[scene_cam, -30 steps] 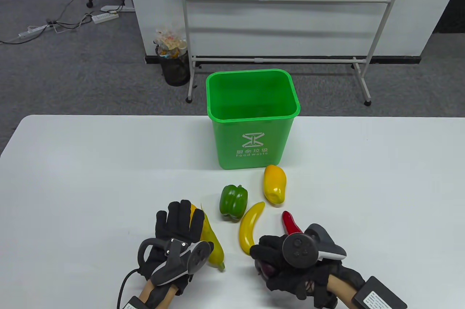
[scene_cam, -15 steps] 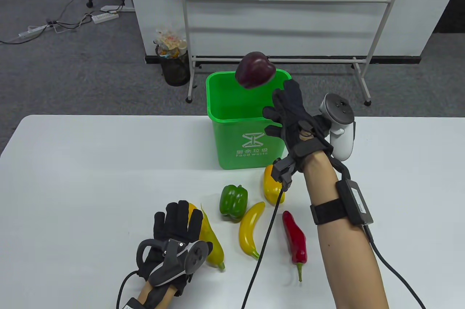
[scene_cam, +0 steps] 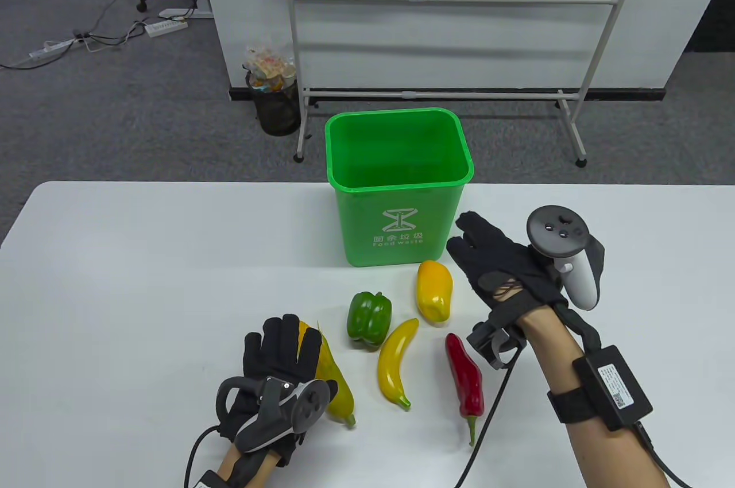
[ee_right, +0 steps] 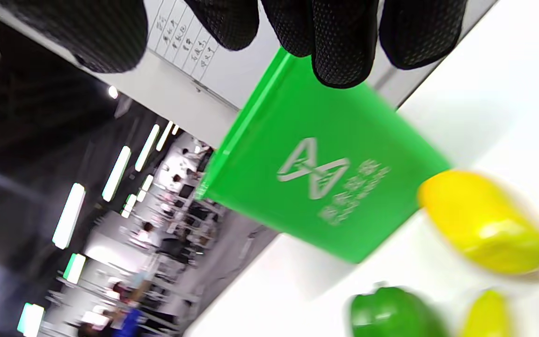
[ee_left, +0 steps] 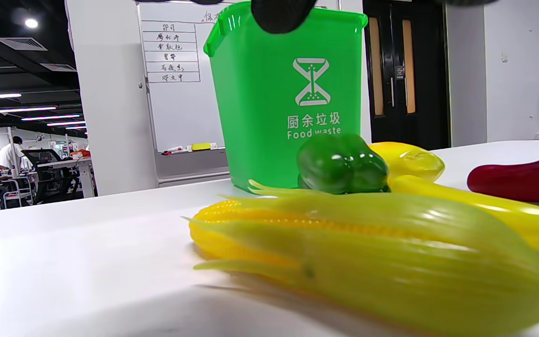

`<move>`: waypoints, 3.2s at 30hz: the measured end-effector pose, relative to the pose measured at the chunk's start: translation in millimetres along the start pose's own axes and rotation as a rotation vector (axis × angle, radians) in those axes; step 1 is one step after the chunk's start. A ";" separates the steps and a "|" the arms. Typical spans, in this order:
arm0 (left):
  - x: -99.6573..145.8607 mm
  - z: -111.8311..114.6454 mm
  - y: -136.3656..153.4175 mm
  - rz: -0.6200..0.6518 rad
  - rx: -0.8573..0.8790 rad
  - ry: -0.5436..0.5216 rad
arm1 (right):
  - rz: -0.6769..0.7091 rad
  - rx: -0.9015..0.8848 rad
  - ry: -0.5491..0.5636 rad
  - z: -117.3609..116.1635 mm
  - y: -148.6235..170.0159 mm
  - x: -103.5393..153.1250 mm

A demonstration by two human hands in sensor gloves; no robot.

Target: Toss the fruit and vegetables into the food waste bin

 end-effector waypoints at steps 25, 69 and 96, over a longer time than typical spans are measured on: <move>0.8 2.1 -2.0 0.013 -0.002 0.000 | -0.368 0.775 -0.342 -178.6 120.2 6.6; -0.6 5.5 3.4 -0.005 0.004 0.039 | -0.003 -0.556 -0.166 -31.9 48.8 -2.3; -3.3 15.1 16.2 -0.063 0.000 0.086 | 0.431 0.700 0.307 -30.7 137.6 118.8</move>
Point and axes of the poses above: the tracker on the back of each hand, its own y axis roughly to the little-finger side, its own x axis roughly from the fingertips to the wrist, z = x × y, the point moved 2 cm from there along -x, roughly from the wrist to the fingertips, and after that the axes turned 11 degrees about x, right-handed, at the moved point
